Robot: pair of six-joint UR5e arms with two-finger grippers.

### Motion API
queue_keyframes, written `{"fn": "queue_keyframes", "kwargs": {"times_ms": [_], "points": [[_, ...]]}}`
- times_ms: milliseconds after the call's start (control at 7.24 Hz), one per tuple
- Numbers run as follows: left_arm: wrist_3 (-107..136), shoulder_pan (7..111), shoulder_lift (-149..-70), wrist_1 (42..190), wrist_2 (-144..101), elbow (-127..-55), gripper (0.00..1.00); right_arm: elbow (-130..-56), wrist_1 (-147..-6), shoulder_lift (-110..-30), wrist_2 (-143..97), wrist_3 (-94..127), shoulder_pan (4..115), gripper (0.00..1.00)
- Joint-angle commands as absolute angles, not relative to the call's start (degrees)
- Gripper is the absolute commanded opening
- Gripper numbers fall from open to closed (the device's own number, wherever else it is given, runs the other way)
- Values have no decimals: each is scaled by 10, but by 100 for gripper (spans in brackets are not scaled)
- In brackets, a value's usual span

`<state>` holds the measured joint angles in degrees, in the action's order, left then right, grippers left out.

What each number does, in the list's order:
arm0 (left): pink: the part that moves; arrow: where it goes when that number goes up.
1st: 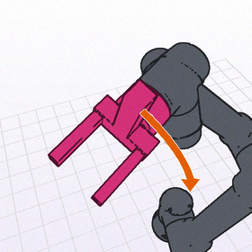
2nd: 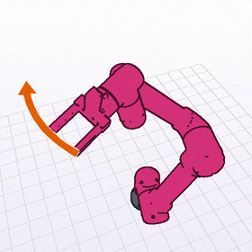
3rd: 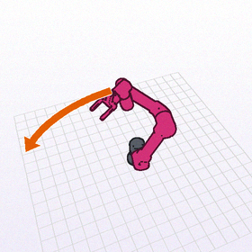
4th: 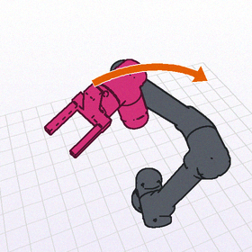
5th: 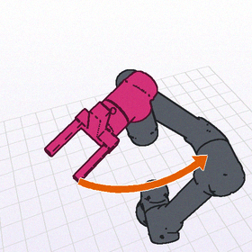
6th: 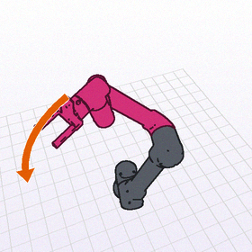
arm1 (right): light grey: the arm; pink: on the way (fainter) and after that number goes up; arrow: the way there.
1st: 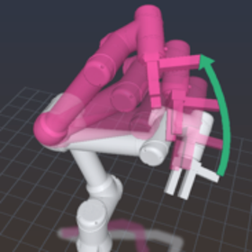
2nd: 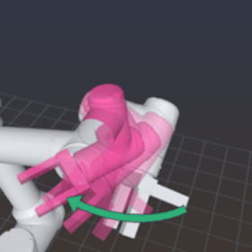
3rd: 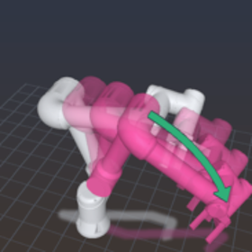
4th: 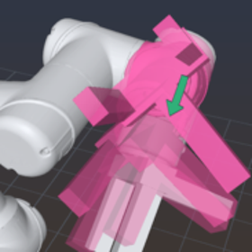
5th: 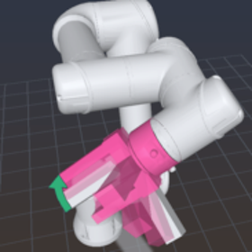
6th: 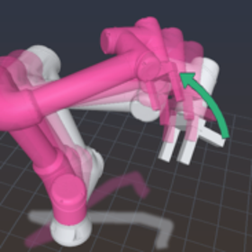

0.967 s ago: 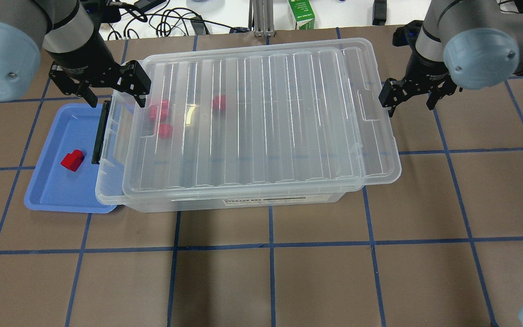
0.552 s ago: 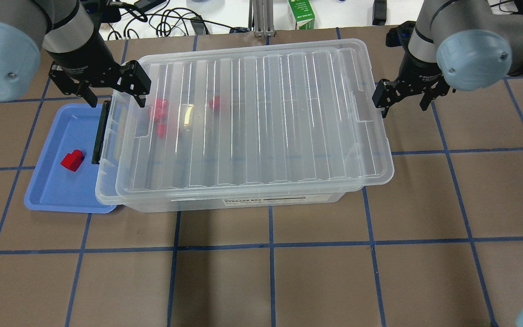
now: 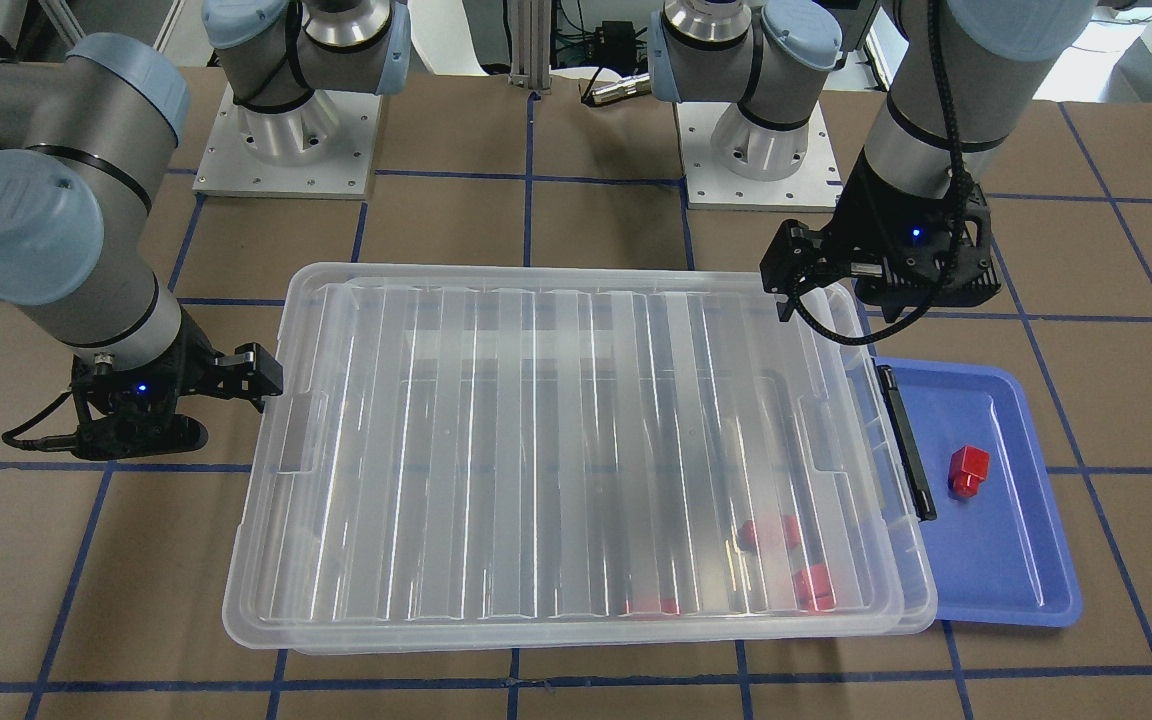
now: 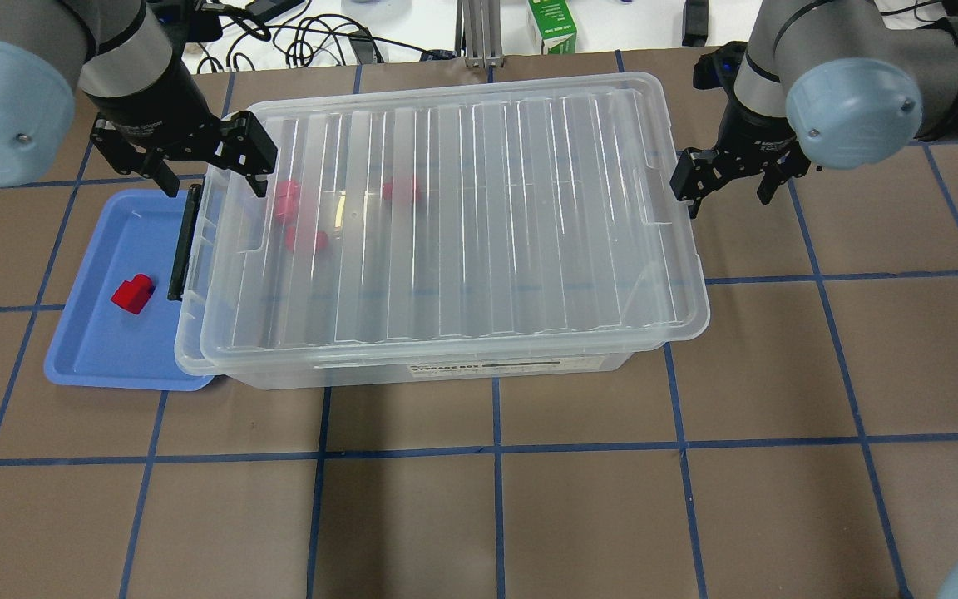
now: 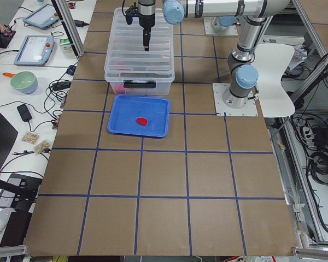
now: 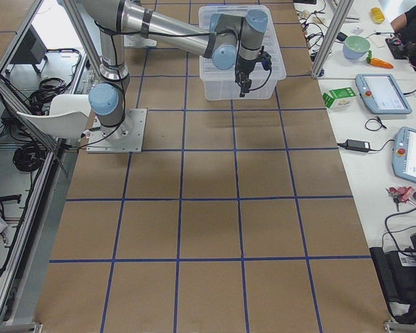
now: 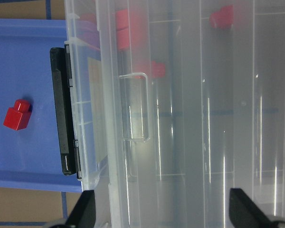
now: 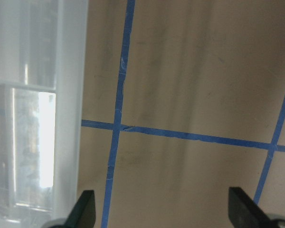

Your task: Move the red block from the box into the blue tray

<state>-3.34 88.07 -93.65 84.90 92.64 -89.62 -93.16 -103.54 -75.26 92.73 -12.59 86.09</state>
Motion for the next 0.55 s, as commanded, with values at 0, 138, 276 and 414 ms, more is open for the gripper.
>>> {"fn": "queue_keyframes", "kwargs": {"times_ms": [0, 138, 276, 414], "points": [[-33, 881, -937, 849, 926, -896, 100, -926, -1035, -752, 927, -127, 860, 100], [-33, 881, -937, 849, 926, -894, 100, -915, -1034, -761, 929, -126, 860, 100], [-33, 881, -937, 849, 926, -894, 100, -899, -1028, -781, 930, -126, 860, 100], [-33, 881, -937, 849, 926, -894, 100, -890, -1002, -803, 930, -126, 860, 100]]}}
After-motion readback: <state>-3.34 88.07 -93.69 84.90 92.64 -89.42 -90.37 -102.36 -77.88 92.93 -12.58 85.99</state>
